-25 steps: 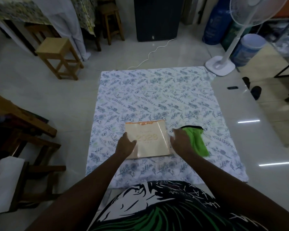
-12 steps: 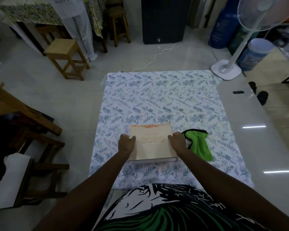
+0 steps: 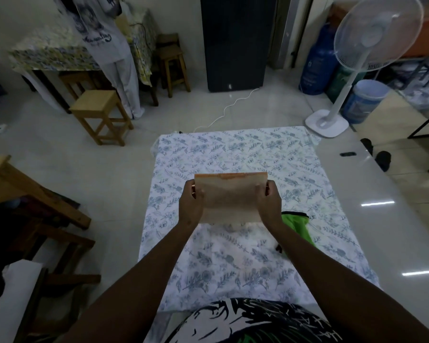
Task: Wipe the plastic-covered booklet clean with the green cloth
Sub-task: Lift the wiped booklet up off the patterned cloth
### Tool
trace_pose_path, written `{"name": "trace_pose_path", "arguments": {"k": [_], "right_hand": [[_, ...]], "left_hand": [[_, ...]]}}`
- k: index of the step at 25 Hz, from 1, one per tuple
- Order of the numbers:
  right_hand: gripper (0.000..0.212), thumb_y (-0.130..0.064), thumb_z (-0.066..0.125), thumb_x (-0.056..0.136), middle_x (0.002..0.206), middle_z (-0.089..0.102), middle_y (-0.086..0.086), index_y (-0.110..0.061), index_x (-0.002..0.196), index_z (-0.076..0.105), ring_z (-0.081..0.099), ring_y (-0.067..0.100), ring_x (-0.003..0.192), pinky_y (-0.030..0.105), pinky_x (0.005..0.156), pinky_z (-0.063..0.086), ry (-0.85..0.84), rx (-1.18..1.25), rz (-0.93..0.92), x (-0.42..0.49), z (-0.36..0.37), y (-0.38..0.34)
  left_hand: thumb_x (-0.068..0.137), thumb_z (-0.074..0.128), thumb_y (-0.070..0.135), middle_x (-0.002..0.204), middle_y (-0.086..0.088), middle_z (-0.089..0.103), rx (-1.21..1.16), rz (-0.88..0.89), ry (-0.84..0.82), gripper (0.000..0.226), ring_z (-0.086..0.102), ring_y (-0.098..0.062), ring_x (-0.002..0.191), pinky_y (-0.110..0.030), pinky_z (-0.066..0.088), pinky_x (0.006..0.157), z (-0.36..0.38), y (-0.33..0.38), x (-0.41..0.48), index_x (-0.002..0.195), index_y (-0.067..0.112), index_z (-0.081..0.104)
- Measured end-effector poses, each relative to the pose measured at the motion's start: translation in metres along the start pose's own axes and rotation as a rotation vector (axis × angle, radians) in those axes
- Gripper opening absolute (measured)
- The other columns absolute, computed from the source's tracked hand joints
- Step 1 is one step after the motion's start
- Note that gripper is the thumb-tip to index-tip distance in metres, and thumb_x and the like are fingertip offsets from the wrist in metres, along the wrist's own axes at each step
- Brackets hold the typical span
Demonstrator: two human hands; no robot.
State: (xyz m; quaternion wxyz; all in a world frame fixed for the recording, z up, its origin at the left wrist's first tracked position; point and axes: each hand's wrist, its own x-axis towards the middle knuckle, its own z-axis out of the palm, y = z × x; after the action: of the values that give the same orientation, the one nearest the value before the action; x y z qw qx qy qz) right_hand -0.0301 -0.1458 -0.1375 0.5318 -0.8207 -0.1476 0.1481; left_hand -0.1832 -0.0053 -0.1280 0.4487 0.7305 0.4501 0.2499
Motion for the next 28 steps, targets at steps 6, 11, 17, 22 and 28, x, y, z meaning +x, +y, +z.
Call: {"name": "trace_pose_path", "arguments": {"k": [6,11,17,22,28], "right_hand": [[0.019,-0.022,0.048,0.098,0.064,0.051,-0.002,-0.016,0.08,0.052,0.047,0.015,0.057,0.028,0.051,0.035,-0.062,-0.135,-0.114,0.008,-0.004,0.025],[0.012,-0.013,0.052,0.096,0.066,0.056,0.002,-0.013,0.084,0.053,0.051,0.018,0.059,0.027,0.05,0.036,-0.09,-0.197,-0.142,0.018,-0.003,0.031],[0.019,-0.008,0.053,0.095,0.096,0.062,-0.003,-0.009,0.111,0.062,0.059,0.017,0.087,0.029,0.071,0.047,-0.085,-0.197,-0.185,0.051,0.018,0.006],[0.02,-0.006,0.045,0.094,0.093,0.062,0.0,-0.01,0.107,0.06,0.058,0.017,0.082,0.021,0.059,0.043,-0.151,-0.162,-0.173,0.095,0.065,-0.055],[0.018,-0.009,0.037,0.096,0.09,0.061,0.012,-0.005,0.099,0.055,0.057,0.025,0.078,0.025,0.054,0.039,-0.257,-0.273,-0.148,0.143,0.128,-0.098]], "left_hand": [[0.099,0.054,0.028,0.102,0.002,0.071,0.064,0.091,-0.017,0.02,0.067,-0.012,0.092,-0.026,0.054,0.069,-0.006,-0.008,0.007,0.115,0.017,0.059],[0.1,0.05,0.019,0.103,-0.001,0.073,0.197,0.143,-0.041,0.025,0.07,-0.015,0.089,-0.029,0.058,0.069,-0.005,-0.015,0.026,0.124,0.023,0.056],[0.098,0.05,0.01,0.094,-0.011,0.072,0.253,0.12,-0.025,0.039,0.067,-0.019,0.073,-0.034,0.055,0.062,-0.011,-0.003,0.072,0.137,0.016,0.047],[0.099,0.045,0.019,0.103,-0.014,0.072,0.188,0.058,0.069,0.033,0.069,-0.025,0.084,-0.033,0.055,0.07,-0.036,0.018,0.136,0.132,0.019,0.046],[0.102,0.037,0.02,0.109,-0.022,0.069,0.196,-0.036,0.146,0.029,0.067,-0.037,0.096,-0.04,0.053,0.081,-0.063,0.014,0.197,0.125,0.006,0.047]]}}
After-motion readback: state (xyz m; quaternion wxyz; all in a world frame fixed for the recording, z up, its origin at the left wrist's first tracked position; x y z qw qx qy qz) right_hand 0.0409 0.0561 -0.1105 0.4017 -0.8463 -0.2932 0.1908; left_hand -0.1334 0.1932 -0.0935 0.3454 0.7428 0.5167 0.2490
